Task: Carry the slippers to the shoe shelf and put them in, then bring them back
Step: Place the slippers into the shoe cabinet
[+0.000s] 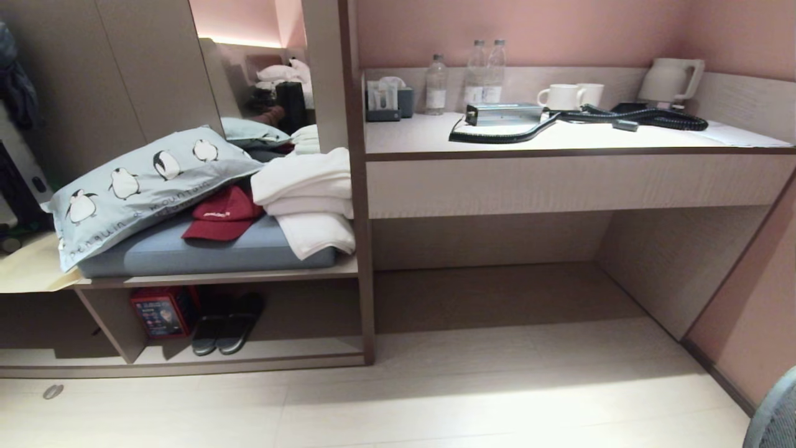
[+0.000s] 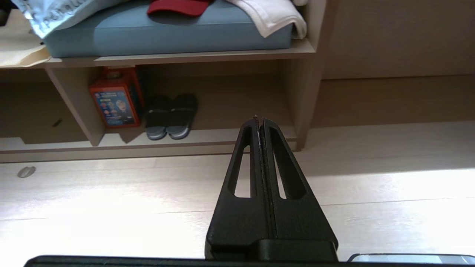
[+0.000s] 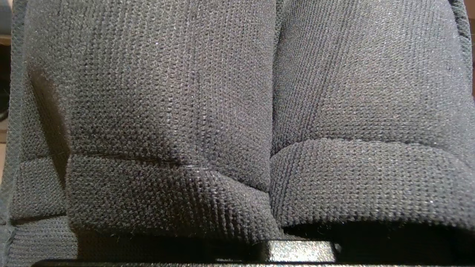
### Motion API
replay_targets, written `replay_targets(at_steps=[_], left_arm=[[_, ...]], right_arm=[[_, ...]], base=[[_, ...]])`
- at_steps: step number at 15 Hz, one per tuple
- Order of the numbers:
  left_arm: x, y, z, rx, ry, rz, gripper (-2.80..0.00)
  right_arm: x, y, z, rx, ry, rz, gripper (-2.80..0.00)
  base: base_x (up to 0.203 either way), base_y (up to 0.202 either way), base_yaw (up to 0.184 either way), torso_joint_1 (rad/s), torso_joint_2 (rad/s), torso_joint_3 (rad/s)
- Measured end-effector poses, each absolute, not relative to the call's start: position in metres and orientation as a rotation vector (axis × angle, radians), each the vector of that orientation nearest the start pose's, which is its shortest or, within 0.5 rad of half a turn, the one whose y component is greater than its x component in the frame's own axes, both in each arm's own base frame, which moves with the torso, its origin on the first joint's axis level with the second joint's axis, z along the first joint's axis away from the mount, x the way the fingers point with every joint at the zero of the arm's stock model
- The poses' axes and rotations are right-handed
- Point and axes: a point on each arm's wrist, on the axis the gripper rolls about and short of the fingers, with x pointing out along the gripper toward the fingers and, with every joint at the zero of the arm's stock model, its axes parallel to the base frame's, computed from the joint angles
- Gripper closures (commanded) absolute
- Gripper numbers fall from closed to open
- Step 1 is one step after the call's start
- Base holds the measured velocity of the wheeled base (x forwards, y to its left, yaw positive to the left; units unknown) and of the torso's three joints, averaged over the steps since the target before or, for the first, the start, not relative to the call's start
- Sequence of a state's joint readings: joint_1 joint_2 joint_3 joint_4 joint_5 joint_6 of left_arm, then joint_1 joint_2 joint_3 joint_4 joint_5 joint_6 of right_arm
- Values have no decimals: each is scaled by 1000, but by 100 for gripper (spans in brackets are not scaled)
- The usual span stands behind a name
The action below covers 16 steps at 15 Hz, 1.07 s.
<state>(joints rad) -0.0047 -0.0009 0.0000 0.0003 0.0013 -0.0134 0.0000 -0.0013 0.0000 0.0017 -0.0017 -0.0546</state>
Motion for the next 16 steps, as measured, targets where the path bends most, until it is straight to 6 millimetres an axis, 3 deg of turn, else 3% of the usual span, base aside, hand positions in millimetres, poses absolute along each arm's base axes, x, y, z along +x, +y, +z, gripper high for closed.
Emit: replay_targets(at_steps=[16], left_arm=[[-23, 0, 75, -13, 0, -3, 0]], right_arm=[[-23, 0, 75, -54, 0, -2, 0]], base=[[0, 196, -2, 2, 3, 4]])
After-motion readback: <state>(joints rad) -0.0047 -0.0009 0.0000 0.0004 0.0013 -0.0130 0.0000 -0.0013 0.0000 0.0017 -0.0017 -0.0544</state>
